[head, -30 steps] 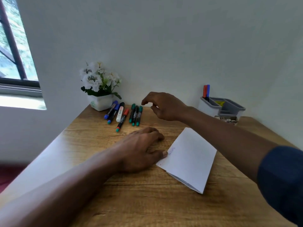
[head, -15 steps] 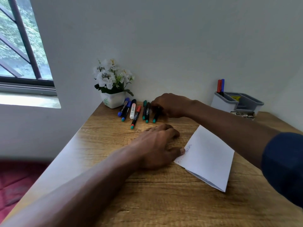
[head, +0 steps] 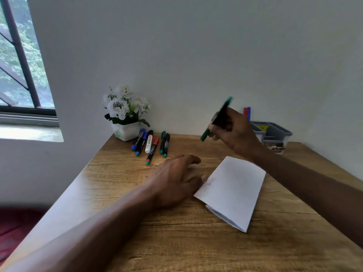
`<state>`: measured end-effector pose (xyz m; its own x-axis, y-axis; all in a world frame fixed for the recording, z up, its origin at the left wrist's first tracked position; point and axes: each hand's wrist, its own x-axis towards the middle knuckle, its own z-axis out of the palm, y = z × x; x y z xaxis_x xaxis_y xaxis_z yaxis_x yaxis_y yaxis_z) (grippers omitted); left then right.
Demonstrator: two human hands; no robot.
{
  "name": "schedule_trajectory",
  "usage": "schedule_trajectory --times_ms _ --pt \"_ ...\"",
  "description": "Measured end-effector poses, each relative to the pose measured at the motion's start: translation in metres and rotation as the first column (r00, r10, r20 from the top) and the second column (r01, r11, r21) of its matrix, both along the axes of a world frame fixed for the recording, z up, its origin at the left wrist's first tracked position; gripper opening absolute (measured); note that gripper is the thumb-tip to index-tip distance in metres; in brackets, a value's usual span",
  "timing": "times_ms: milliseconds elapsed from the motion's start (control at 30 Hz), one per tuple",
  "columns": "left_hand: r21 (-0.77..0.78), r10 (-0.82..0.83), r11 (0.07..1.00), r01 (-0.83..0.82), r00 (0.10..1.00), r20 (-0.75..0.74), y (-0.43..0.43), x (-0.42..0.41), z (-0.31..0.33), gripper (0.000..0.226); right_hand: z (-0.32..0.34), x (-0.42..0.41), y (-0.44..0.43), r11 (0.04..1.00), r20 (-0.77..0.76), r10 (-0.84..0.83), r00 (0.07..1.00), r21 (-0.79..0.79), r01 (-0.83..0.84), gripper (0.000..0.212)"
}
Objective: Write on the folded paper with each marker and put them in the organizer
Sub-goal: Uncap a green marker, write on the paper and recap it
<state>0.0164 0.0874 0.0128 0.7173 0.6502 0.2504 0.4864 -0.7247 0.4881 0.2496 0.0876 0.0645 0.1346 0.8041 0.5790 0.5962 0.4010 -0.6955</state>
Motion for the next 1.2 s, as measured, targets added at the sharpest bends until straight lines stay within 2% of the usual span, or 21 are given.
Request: schedule_trajectory --times_ms 33,100,167,200,233,300,367,467,567,667,767,867,967,1067,1133,1200 --pt "0.002 0.011 1.000 -0.011 0.997 0.080 -0.002 0.000 0.001 0.055 -0.002 0.000 -0.016 0.997 -0.250 0.061 0.966 -0.026 -0.069 0.018" --pt "0.036 0.020 0.999 -0.029 0.975 0.222 -0.004 -0.001 0.004 0.055 -0.009 -0.005 -0.044 0.978 -0.608 0.138 0.782 -0.043 -0.206 0.017" --pt "0.048 0.003 0.999 -0.020 0.946 0.324 -0.008 0.000 0.005 0.057 -0.019 -0.012 -0.064 0.954 -0.782 0.149 0.605 -0.047 -0.295 0.021" --pt "0.047 -0.006 0.999 -0.011 0.935 0.355 -0.010 0.001 0.005 0.057 -0.025 -0.015 -0.071 0.946 -0.814 0.140 0.563 -0.059 -0.320 0.023" --pt "0.046 -0.012 0.999 -0.005 0.926 0.378 -0.012 0.001 0.004 0.056 -0.030 -0.018 -0.075 0.941 -0.817 0.126 0.562 -0.081 -0.330 0.027" --pt "0.037 -0.024 0.999 0.010 0.916 0.402 -0.014 0.003 0.004 0.052 -0.036 -0.021 -0.080 0.939 -0.769 0.101 0.631 -0.136 -0.317 0.033" --pt "0.028 -0.025 0.999 0.015 0.912 0.410 -0.016 0.005 0.002 0.047 -0.039 -0.022 -0.081 0.927 -0.718 0.123 0.685 -0.163 -0.338 0.026" --pt "0.011 -0.031 1.000 0.029 0.908 0.417 -0.021 0.008 0.001 0.037 -0.041 -0.020 -0.082 0.886 -0.679 0.177 0.713 -0.206 -0.415 0.014" --pt "0.052 -0.031 0.999 0.011 0.918 0.396 -0.025 0.012 0.000 0.029 -0.043 -0.017 -0.081 0.831 -0.696 0.203 0.689 -0.249 -0.497 0.014" --pt "0.047 -0.030 0.999 0.014 0.934 0.355 -0.024 0.017 0.001 0.020 -0.042 -0.016 -0.079 0.794 -0.757 0.185 0.626 -0.261 -0.549 0.023" --pt "-0.039 -0.023 0.998 0.040 0.934 0.358 -0.023 0.021 -0.001 0.020 -0.042 -0.016 -0.078 0.755 -0.768 0.189 0.612 -0.285 -0.591 0.021" --pt "-0.040 -0.014 0.999 0.029 0.943 0.331 -0.021 0.018 -0.003 0.023 -0.041 -0.014 -0.076 0.747 -0.794 0.155 0.587 -0.294 -0.596 0.022" --pt "-0.053 -0.051 0.996 0.071 0.947 0.317 -0.021 0.015 -0.004 0.025 -0.041 -0.015 -0.074 0.771 -0.790 0.130 0.599 -0.299 -0.562 0.021" --pt "-0.130 -0.074 0.982 0.138 0.912 0.404 -0.020 0.013 -0.001 0.025 -0.042 -0.019 -0.074 0.832 -0.805 0.126 0.580 -0.233 -0.504 0.023" --pt "-0.092 -0.051 0.991 0.098 0.907 0.418 -0.016 0.008 0.000 0.020 -0.044 -0.020 -0.075 0.894 -0.803 0.130 0.582 -0.159 -0.419 0.020" --pt "-0.039 0.000 0.999 0.016 0.924 0.383 -0.010 0.004 0.000 0.010 -0.043 -0.017 -0.076 0.959 -0.753 0.118 0.647 -0.082 -0.271 0.019"
